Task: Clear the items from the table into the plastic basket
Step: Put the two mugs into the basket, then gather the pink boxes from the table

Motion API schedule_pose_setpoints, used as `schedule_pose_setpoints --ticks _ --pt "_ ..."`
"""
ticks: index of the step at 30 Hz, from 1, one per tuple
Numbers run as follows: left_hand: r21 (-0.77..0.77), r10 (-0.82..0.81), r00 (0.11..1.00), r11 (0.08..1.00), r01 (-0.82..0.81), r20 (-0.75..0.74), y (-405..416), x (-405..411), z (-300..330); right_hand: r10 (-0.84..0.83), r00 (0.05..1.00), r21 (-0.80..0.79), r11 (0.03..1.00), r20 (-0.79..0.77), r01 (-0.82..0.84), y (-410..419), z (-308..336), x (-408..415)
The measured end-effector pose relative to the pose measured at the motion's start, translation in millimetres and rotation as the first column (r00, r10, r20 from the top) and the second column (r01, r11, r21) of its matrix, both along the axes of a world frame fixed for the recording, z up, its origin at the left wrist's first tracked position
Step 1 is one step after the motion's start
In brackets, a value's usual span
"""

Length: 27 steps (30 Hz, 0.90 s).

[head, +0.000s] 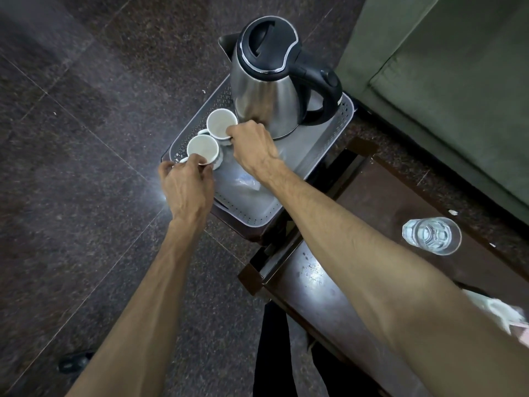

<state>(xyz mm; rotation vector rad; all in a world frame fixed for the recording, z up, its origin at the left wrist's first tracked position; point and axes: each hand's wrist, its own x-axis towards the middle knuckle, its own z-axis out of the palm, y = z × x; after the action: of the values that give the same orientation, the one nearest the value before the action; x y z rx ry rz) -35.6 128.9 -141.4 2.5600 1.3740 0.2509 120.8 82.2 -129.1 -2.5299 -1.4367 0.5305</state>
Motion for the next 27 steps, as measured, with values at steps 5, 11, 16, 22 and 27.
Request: schedule_pose_setpoints --ticks 5,11,16,22,27 --pt "0.053 -0.011 0.997 0.999 0.007 0.078 -10.4 -6.9 9.1 -0.059 0.996 0.11 0.992 -0.072 0.067 -27.6 10.7 -10.1" --pt "0.133 0.019 0.954 0.989 -0.062 0.299 -77.9 -9.7 18.4 -0.266 0.92 0.332 0.873 -0.289 0.357 -110.1 19.2 -23.7" --pt "-0.001 -0.138 0.909 0.989 0.151 0.394 -185.2 3.2 13.5 -0.456 0.84 0.48 0.69 -0.294 0.542 -211.7 15.5 -37.5" --pt "-0.316 -0.393 0.877 0.825 0.469 0.276 -327.1 21.3 0.8 -0.738 0.598 0.342 0.501 -0.313 0.795 -367.0 0.2 -57.8" --pt "-0.443 -0.624 0.767 0.651 0.617 0.151 -414.6 33.0 -12.2 -0.881 0.378 0.196 0.333 -0.284 0.922 -484.1 -8.1 -82.9"
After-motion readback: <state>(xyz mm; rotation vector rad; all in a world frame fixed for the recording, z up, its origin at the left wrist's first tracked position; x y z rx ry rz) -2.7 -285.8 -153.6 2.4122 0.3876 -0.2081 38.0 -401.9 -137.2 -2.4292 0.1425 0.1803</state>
